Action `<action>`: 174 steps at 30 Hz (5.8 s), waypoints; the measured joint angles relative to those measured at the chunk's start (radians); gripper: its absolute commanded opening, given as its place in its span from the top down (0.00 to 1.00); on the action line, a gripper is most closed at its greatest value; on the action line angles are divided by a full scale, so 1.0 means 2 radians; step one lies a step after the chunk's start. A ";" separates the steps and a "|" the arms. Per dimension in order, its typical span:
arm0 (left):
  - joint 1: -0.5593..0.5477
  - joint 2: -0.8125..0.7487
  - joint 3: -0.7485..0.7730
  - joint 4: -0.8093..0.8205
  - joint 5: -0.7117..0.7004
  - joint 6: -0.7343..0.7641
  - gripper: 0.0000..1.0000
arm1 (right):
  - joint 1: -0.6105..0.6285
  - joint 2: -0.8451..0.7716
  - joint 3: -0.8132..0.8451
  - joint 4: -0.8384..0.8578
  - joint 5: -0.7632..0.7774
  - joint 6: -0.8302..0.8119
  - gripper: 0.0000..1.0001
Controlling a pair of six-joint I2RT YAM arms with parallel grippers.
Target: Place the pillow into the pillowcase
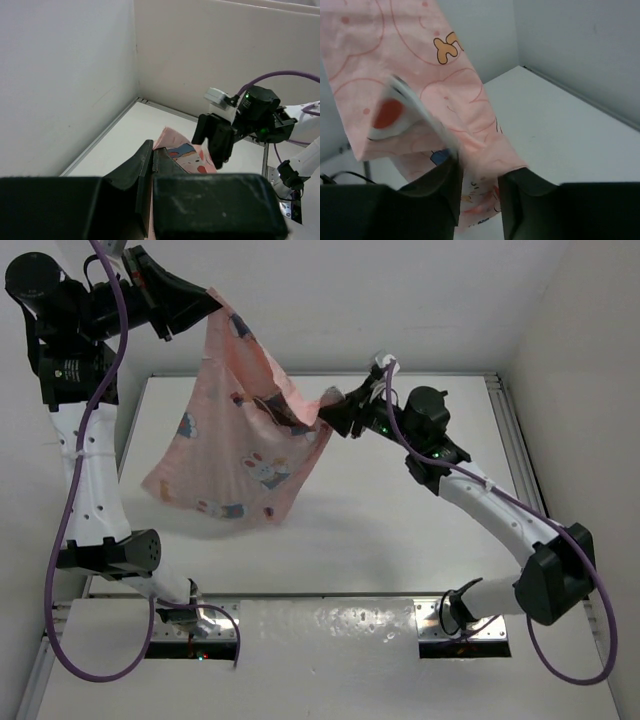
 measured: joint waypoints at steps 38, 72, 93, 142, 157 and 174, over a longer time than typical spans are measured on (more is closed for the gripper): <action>-0.002 0.000 -0.022 0.023 0.016 -0.020 1.00 | -0.028 -0.056 -0.007 -0.129 0.029 -0.227 0.26; 0.063 0.014 -0.039 0.069 -0.038 -0.048 1.00 | -0.117 0.038 0.279 -0.108 0.083 -0.076 1.00; -0.029 0.172 0.042 0.080 -0.160 0.024 1.00 | -0.156 0.198 0.416 -0.137 0.026 -0.027 1.00; -0.153 -0.116 -0.634 -0.159 -0.404 0.501 0.31 | 0.044 0.076 -0.071 -0.214 0.234 -0.022 0.81; -0.153 0.084 -0.601 -0.022 -0.434 0.425 0.16 | -0.034 0.483 0.294 -0.183 0.251 0.167 0.88; -0.099 0.268 -0.314 -0.082 -0.369 0.481 0.13 | -0.117 0.533 0.347 -0.147 0.266 0.178 0.41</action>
